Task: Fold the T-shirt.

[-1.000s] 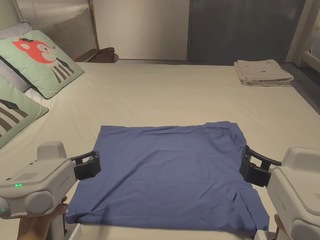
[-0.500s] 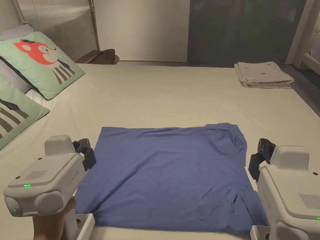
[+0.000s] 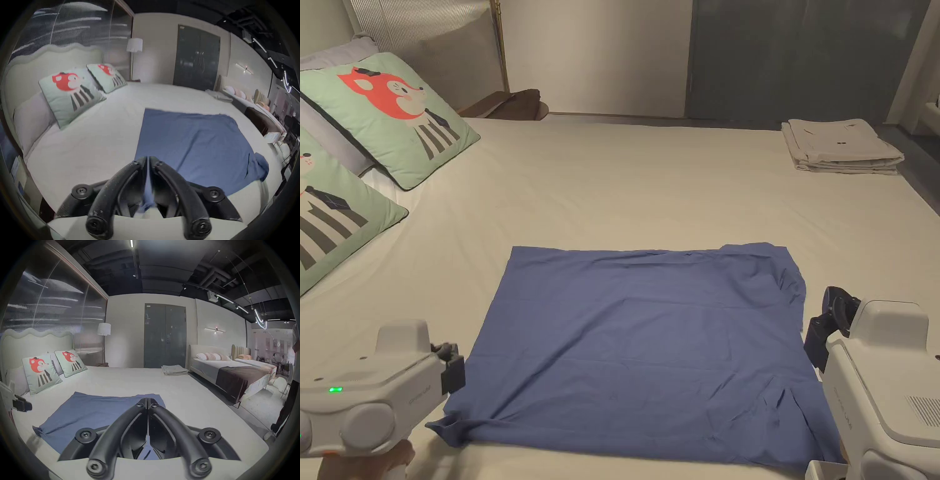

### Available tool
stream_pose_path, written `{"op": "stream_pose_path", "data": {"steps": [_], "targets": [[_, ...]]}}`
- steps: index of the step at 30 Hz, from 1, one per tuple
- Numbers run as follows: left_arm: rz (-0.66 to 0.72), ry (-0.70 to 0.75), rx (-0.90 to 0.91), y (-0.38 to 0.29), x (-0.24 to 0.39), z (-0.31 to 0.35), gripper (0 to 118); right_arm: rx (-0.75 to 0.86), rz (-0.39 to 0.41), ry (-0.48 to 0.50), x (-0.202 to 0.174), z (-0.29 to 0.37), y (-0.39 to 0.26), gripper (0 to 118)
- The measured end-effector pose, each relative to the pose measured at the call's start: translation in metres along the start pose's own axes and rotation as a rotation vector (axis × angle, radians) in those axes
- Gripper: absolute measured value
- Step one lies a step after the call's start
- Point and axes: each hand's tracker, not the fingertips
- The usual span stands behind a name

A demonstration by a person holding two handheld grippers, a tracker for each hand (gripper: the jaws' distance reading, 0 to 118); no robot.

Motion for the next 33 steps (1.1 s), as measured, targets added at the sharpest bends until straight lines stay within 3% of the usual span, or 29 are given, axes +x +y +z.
{"op": "stream_pose_path", "data": {"steps": [1, 3, 5, 6, 10, 12, 13, 14, 15, 20, 25, 26, 27, 28, 29, 32, 33], "targets": [[0.019, 0.009, -0.016, -0.007, -0.005, -0.002, 11, -0.008, -0.002, 0.002, 0.001, -0.006, -0.009, 0], [0.039, 0.011, -0.076, -0.021, -0.014, -0.008, 66, -0.020, -0.004, 0.005, 0.001, -0.010, -0.015, 0], [0.043, 0.015, -0.125, -0.033, -0.018, -0.016, 108, -0.030, -0.008, 0.008, 0.000, -0.010, -0.017, 0], [0.043, 0.019, -0.119, -0.039, -0.018, -0.017, 110, -0.034, -0.009, 0.009, 0.001, -0.010, -0.019, 0], [0.021, 0.051, -0.178, -0.054, -0.020, -0.038, 110, -0.048, -0.005, 0.005, -0.001, -0.006, -0.018, 0], [0.024, 0.037, -0.197, -0.058, -0.018, -0.044, 103, -0.053, -0.002, 0.001, 0.001, -0.006, -0.020, 0], [0.027, 0.023, -0.200, -0.059, -0.016, -0.045, 92, -0.055, -0.002, -0.002, 0.002, -0.003, -0.018, 0], [0.024, 0.017, -0.204, -0.061, -0.014, -0.046, 71, -0.059, -0.004, -0.005, 0.004, -0.002, -0.018, 0], [0.014, 0.021, -0.208, -0.062, -0.011, -0.048, 57, -0.062, -0.006, -0.008, 0.005, -0.002, -0.019, 0], [-0.008, -0.015, -0.237, -0.067, -0.005, -0.055, 6, -0.072, -0.012, -0.025, 0.013, 0.003, -0.018, 0], [-0.067, 0.001, -0.225, -0.067, 0.003, -0.053, 6, -0.107, -0.025, -0.039, 0.031, -0.003, -0.027, 2], [-0.065, -0.001, -0.222, -0.066, 0.004, -0.050, 6, -0.145, -0.031, -0.039, 0.037, -0.005, -0.033, 18], [-0.061, -0.005, -0.219, -0.065, 0.003, -0.049, 6, -0.184, -0.034, -0.045, 0.042, -0.006, -0.039, 42], [-0.056, -0.007, -0.214, -0.065, 0.002, -0.047, 6, -0.221, -0.044, -0.051, 0.048, -0.006, -0.047, 42], [-0.050, -0.011, -0.208, -0.064, 0.000, -0.046, 6, -0.270, -0.065, -0.062, 0.055, -0.004, -0.056, 50], [-0.041, -0.020, -0.199, -0.061, 0.006, -0.038, 5, -0.425, -0.119, -0.066, 0.066, -0.004, -0.082, 108], [-0.043, -0.020, -0.198, -0.060, 0.006, -0.037, 5, -0.435, -0.131, -0.053, 0.067, 0.000, -0.088, 110]]}}
